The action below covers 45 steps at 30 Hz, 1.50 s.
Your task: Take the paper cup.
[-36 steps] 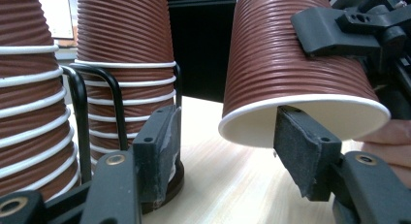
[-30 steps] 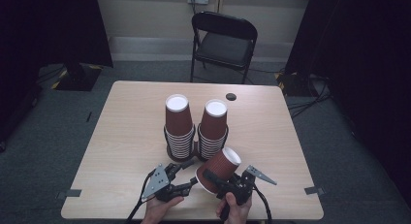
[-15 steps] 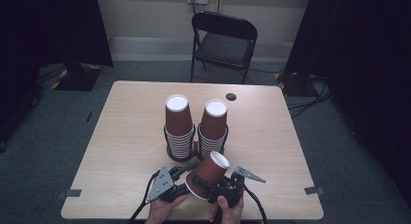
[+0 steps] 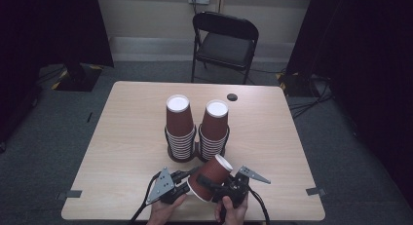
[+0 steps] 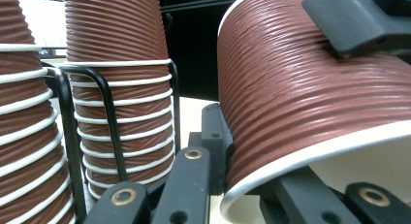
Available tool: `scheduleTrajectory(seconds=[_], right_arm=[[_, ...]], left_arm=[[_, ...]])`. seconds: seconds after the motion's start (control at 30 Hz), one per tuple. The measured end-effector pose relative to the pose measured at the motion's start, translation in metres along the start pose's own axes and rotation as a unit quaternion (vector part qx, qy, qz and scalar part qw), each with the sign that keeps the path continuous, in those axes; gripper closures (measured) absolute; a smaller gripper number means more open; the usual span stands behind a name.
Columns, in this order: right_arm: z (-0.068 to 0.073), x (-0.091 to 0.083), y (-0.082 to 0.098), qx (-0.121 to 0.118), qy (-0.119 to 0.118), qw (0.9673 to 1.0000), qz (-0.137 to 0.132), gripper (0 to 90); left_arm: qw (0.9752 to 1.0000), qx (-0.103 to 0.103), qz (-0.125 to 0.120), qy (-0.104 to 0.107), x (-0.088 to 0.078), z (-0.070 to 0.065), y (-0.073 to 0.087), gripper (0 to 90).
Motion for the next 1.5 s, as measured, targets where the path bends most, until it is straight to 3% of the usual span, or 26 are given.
scheduleTrajectory(seconds=[0.3,0.47,0.57,0.83,0.93,0.97,1.0,1.1,1.3,1.4,1.5], right_arm=[[-0.003,-0.008,-0.013,-0.007,0.009,0.9998,-0.018,10.7],[-0.004,-0.013,-0.022,-0.019,0.017,0.9993,-0.026,10.8],[-0.004,-0.014,-0.027,-0.038,0.030,0.9984,-0.029,11.9],[-0.011,-0.018,-0.034,-0.052,0.047,0.9970,-0.031,12.4],[-0.013,-0.020,-0.035,-0.077,0.060,0.9948,-0.031,12.3],[-0.015,-0.022,-0.035,-0.106,0.080,0.9906,-0.033,12.3],[-0.015,-0.022,-0.035,-0.106,0.080,0.9906,-0.033,12.3],[-0.013,-0.026,-0.035,-0.142,0.082,0.9855,-0.043,12.3],[-0.012,-0.035,-0.036,-0.166,0.076,0.9820,-0.047,12.7],[-0.013,-0.039,-0.037,-0.175,0.078,0.9806,-0.044,14.3],[-0.014,-0.041,-0.037,-0.194,0.085,0.9763,-0.047,16.1]], left_arm=[[0.9997,-0.024,0.005,0.006,-0.004,0.002,0.002,85.1],[0.9996,-0.024,0.011,0.009,-0.006,0.003,0.000,85.3],[0.9993,-0.025,0.027,0.009,-0.008,0.003,0.001,85.4],[0.9980,-0.027,0.053,0.021,-0.012,0.005,0.004,85.5],[0.9971,-0.024,0.070,0.021,-0.013,0.006,0.006,85.4],[0.9960,-0.022,0.083,0.024,-0.013,0.006,0.008,85.5],[0.9960,-0.022,0.083,0.024,-0.013,0.006,0.008,85.5],[0.9952,-0.027,0.092,0.024,-0.015,0.007,0.008,85.5],[0.9929,-0.046,0.106,0.028,-0.020,0.013,0.005,85.7],[0.9920,-0.039,0.117,0.024,-0.022,0.016,0.003,85.7],[0.9911,-0.039,0.125,0.023,-0.024,0.018,0.000,85.7]])
Point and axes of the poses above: each handheld gripper's, and its own axes: x roughly forward along the jaws, y roughly out of its underside, z roughly to its left, the point moved 7 cm from there along x, roughly forward along the jaws, and after that the axes turned 5 degrees about x, right-handed, at the moved point
